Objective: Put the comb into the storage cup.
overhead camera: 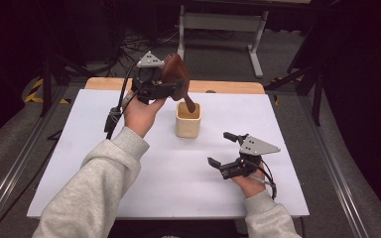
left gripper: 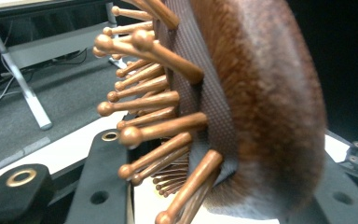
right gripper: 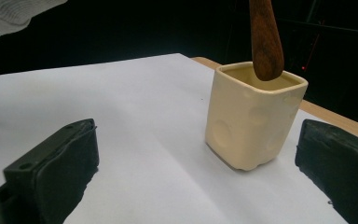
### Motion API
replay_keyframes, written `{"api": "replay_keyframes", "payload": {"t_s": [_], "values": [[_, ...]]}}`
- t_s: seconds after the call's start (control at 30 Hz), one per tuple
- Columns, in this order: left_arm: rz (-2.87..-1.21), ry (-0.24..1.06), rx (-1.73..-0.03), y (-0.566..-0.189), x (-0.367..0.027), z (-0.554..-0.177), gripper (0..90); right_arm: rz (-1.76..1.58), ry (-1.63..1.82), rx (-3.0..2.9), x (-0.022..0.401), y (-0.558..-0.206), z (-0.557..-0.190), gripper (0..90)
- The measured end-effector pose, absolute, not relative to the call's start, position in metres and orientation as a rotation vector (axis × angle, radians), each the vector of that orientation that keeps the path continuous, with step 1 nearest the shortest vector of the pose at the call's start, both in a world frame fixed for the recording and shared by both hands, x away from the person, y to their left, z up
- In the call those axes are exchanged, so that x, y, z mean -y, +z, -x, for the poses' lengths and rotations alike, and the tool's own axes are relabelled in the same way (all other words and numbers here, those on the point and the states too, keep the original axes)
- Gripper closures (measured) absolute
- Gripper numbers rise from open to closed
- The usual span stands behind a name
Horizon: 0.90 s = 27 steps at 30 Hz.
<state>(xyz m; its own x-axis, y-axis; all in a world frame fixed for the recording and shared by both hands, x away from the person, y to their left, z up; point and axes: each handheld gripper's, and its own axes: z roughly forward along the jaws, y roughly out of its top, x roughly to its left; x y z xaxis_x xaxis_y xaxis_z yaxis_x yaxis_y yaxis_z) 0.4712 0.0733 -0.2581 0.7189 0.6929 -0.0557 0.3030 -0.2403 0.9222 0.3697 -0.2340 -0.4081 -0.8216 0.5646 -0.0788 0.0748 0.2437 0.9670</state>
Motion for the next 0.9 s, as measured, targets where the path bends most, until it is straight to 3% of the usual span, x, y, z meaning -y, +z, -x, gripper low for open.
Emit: {"api": "replay_keyframes", "payload": {"t_s": [0.9], "values": [[-1.845,0.364,-0.869,-0.293,-0.075,-0.491,55.9,-0.58,1.608,-2.114,0.234,-0.408,-0.37,0.2]]}}
